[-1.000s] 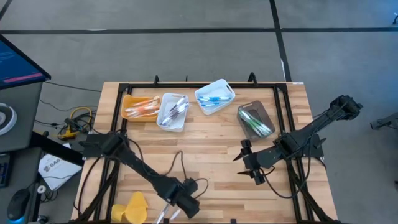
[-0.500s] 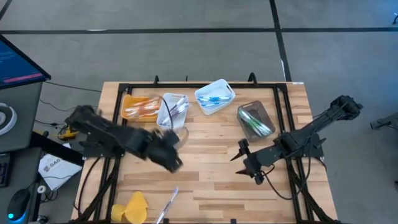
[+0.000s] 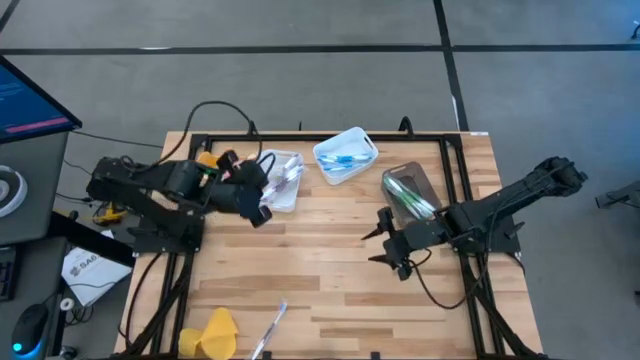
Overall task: Pick & Place Toothbrushes
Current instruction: Put the orange toothbrush into the yellow bin
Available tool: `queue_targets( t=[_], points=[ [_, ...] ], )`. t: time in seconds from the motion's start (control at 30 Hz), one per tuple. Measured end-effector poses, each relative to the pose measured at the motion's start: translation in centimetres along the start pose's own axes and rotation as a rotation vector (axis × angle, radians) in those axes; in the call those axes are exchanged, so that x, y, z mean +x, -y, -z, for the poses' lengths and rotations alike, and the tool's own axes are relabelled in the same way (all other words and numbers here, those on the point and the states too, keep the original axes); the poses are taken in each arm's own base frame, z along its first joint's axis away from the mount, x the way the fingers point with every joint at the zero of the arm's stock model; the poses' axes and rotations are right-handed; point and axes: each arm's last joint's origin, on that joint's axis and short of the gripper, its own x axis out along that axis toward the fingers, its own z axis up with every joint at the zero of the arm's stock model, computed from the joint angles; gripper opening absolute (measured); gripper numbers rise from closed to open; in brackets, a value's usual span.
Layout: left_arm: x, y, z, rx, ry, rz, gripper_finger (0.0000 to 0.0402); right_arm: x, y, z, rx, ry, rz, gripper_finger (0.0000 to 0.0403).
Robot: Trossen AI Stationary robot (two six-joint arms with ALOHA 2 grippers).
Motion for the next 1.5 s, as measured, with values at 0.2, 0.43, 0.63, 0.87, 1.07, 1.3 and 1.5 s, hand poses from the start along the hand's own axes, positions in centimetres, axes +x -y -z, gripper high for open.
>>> queue_targets(
  t=[0.2, 0.43, 0.63, 0.87, 1.07, 1.3, 1.5],
  points=[
    [1.4, -2.3, -0.7, 0.082, -0.057, -0.029, 0.0000, 0.4, 2.1, 0.6, 0.028, -0.027, 0.072, 0.0255],
    [3.7, -5.5, -1.5, 0.148, -0.159, -0.019, 0.0000, 0.7, 5.2, 1.9, 0.081, -0.078, 0.175, 0.0255],
    [5.1, -8.3, -1.8, 0.175, -0.214, -0.051, 0.0000, 1.0, 7.0, 3.1, 0.165, -0.128, 0.213, 0.0255],
    [6.0, -10.4, -1.8, 0.198, -0.258, -0.072, 0.0000, 0.9, 7.2, 4.2, 0.247, -0.211, 0.205, 0.0255],
    [6.8, -11.2, -1.3, 0.243, -0.305, -0.033, 0.0000, 0.8, 6.9, 4.6, 0.283, -0.252, 0.191, 0.0255],
    [8.9, -12.2, 0.1, 0.312, -0.388, -0.048, 0.0000, 0.9, 6.1, 3.8, 0.293, -0.185, 0.094, 0.0255],
    [10.2, -12.9, 1.3, 0.350, -0.449, 0.001, 0.0000, 0.9, 5.4, 3.4, 0.280, -0.167, 0.061, 0.0255]
  ],
)
